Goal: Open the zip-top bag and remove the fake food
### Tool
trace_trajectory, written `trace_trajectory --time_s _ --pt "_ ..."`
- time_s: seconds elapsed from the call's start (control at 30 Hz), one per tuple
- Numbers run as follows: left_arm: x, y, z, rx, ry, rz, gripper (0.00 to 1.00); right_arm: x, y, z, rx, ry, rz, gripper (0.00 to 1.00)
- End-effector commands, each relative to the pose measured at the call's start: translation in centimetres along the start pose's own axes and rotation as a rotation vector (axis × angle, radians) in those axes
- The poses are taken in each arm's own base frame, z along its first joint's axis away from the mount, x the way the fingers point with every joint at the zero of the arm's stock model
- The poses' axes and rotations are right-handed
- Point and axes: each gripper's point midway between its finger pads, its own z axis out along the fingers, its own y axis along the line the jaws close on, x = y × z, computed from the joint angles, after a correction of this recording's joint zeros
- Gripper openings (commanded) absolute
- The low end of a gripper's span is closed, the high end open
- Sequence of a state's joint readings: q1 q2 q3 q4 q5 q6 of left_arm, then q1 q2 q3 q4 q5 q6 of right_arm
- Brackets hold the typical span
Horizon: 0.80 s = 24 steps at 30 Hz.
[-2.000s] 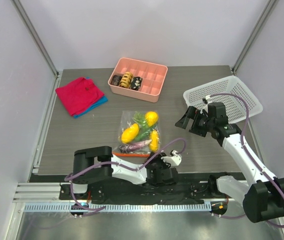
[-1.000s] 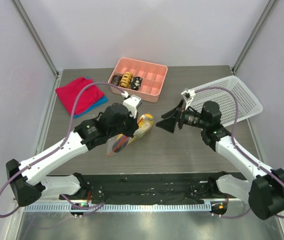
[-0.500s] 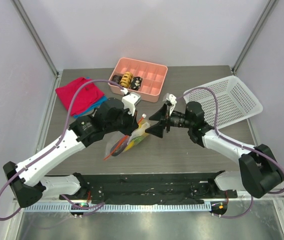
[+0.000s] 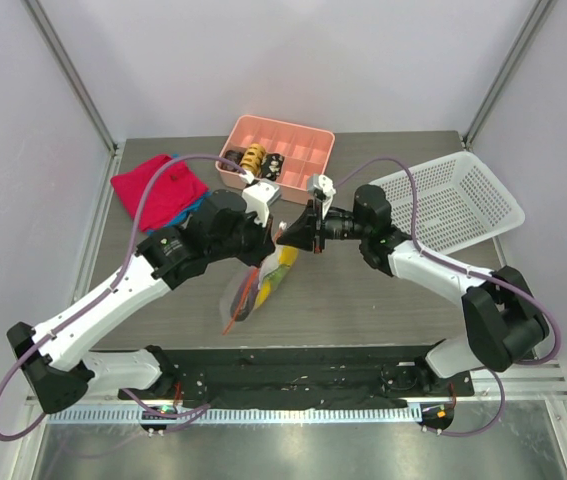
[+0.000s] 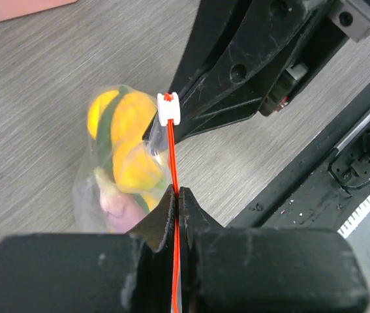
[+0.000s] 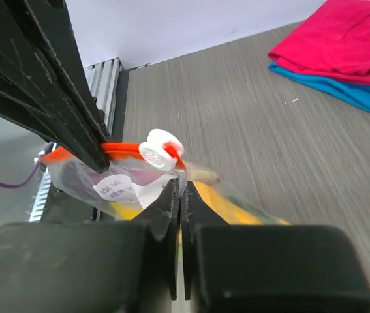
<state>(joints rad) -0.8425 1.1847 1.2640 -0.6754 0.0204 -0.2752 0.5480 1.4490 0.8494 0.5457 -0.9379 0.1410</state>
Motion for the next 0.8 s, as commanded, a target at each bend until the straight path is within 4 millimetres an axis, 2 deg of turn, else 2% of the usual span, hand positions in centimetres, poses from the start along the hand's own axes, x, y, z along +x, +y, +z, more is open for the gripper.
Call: trace_trajectory --time_s 0.0,0.03,0.07,0.13,0.17,0.3,0.4,0.53,0.6,0.77 --pt "-2.7 0.6 -0.7 -0.044 -0.088 0.007 0.11 -1.2 0.6 0.5 -0.029 -0.021 -0.007 0.01" --pt "-3.5 0.7 -0.7 -0.049 -0.127 0.003 0.39 -1.0 0.6 0.3 -0.022 -0.012 0.02 0.01" --pt "-3.2 0.8 -0.8 -0.043 -0.147 0.006 0.47 -1.1 0.7 0.2 -0.02 -0.013 0.025 0.01" --pt "-4.0 0.7 -1.1 -0.033 -0.213 0.006 0.61 -0.7 0.9 -0.1 -0.004 -0.002 0.053 0.01" --pt "-5.1 0.5 -1.5 -0.026 -0.272 0.008 0.61 -0.8 1.1 -0.2 0.001 0.0 0.058 0.01" --pt "-5.1 1.0 -0.8 -0.051 -0.27 0.034 0.59 -0.5 1.5 -0.3 -0.01 0.021 0.109 0.01" --pt "-5.1 0.8 0.1 -0.043 -0.246 0.046 0.51 -0.3 1.4 -0.3 -0.007 0.028 0.131 0.01" --pt "-5.8 0.3 0.9 -0.023 -0.251 0.02 0.5 -0.5 1.6 -0.4 -0.004 0.021 0.127 0.01" --pt "-5.5 0.9 1.6 -0.058 -0.228 0.007 0.5 -0.6 1.6 -0.5 0.001 0.02 0.122 0.01" --pt "-6.4 0.4 2.0 -0.042 -0.241 -0.011 0.45 -0.5 1.8 -0.6 -0.002 0.024 0.126 0.01"
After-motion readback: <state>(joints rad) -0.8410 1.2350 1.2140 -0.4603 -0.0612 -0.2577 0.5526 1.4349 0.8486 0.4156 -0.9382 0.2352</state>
